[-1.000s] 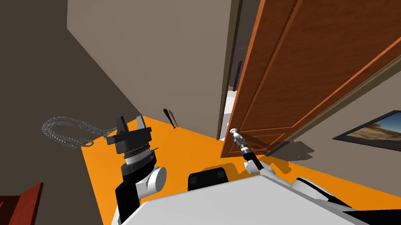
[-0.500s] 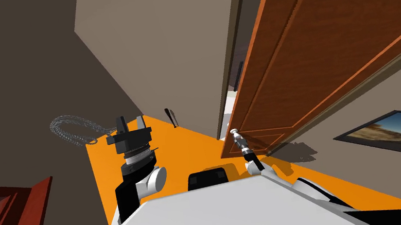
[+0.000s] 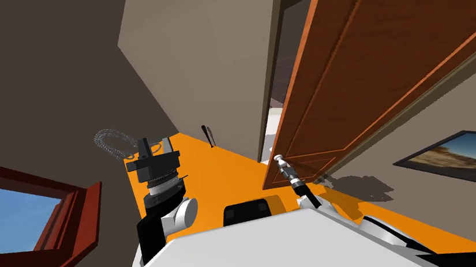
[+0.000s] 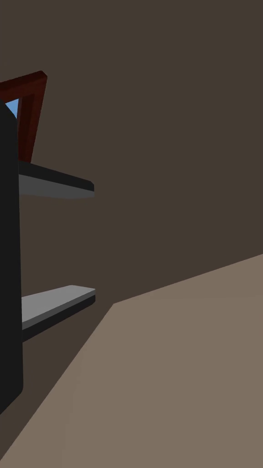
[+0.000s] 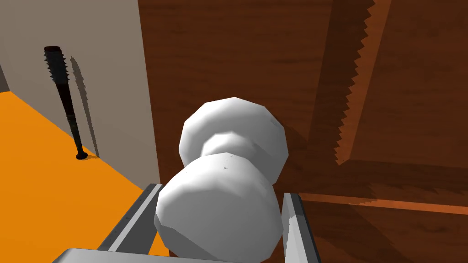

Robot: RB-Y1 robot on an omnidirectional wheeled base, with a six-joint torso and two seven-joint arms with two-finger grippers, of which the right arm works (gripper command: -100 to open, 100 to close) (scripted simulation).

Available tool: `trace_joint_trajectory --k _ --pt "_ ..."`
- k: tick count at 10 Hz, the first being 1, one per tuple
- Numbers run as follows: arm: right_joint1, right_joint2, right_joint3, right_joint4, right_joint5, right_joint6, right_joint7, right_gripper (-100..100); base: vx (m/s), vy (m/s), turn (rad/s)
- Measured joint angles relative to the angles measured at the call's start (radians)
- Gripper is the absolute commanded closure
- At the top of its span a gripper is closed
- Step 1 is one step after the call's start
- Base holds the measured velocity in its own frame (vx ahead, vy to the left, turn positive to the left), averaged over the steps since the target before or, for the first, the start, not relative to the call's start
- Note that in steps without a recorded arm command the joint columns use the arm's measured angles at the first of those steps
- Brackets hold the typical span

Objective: Pull the door open

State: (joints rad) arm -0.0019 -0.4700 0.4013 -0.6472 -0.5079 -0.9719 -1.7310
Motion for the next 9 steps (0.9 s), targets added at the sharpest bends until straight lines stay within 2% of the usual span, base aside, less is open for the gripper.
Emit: trace_joint_trajectory --k 2,3,4,7,9 --pt "0.004 -0.02 0.029 0.018 0.013 -0.034 -0.04 100 -0.163 -0.042 0.063" --pt "0.007 -0.019 0.033 0.021 0.015 -0.036 -0.044 100 -0.184 -0.055 0.138" --pt "0.017 -0.03 0.038 0.015 0.019 -0.044 -0.051 100 -0.24 -0.104 0.185" --pt "0.027 -0.056 0.065 0.039 0.038 -0.1 -0.093 100 -0.225 -0.083 0.146" --pt "0.045 -0.074 0.085 0.042 0.051 -0.133 -0.12 100 -0.223 -0.089 0.144"
